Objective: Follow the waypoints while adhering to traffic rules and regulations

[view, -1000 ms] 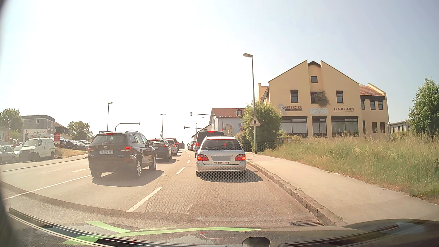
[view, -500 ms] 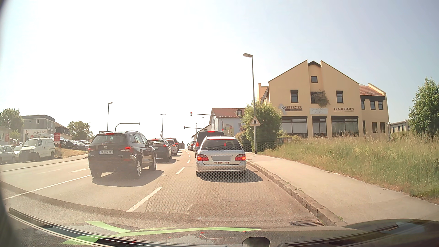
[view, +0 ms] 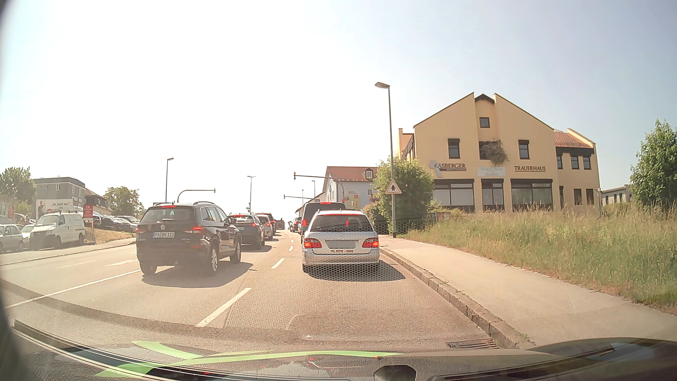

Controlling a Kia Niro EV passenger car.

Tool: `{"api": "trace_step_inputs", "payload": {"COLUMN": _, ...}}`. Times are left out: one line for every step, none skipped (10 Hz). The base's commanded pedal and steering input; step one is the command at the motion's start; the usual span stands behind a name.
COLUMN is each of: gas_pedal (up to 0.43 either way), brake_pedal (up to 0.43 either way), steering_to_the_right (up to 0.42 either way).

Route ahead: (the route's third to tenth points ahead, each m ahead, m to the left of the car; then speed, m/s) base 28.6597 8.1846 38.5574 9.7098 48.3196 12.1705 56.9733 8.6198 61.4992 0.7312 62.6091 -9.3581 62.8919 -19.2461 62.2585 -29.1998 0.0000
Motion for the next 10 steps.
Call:
{"api": "trace_step_inputs", "payload": {"gas_pedal": 0.000, "brake_pedal": 0.268, "steering_to_the_right": -0.024}}
{"api": "trace_step_inputs", "payload": {"gas_pedal": 0.000, "brake_pedal": 0.268, "steering_to_the_right": -0.024}}
{"api": "trace_step_inputs", "payload": {"gas_pedal": 0.000, "brake_pedal": 0.268, "steering_to_the_right": -0.024}}
{"api": "trace_step_inputs", "payload": {"gas_pedal": 0.000, "brake_pedal": 0.268, "steering_to_the_right": -0.024}}
{"api": "trace_step_inputs", "payload": {"gas_pedal": 0.000, "brake_pedal": 0.268, "steering_to_the_right": -0.024}}
{"api": "trace_step_inputs", "payload": {"gas_pedal": 0.000, "brake_pedal": 0.268, "steering_to_the_right": -0.024}}
{"api": "trace_step_inputs", "payload": {"gas_pedal": 0.000, "brake_pedal": 0.262, "steering_to_the_right": -0.024}}
{"api": "trace_step_inputs", "payload": {"gas_pedal": 0.000, "brake_pedal": 0.268, "steering_to_the_right": -0.024}}
{"api": "trace_step_inputs", "payload": {"gas_pedal": 0.000, "brake_pedal": 0.268, "steering_to_the_right": -0.024}}
{"api": "trace_step_inputs", "payload": {"gas_pedal": 0.000, "brake_pedal": 0.262, "steering_to_the_right": -0.024}}
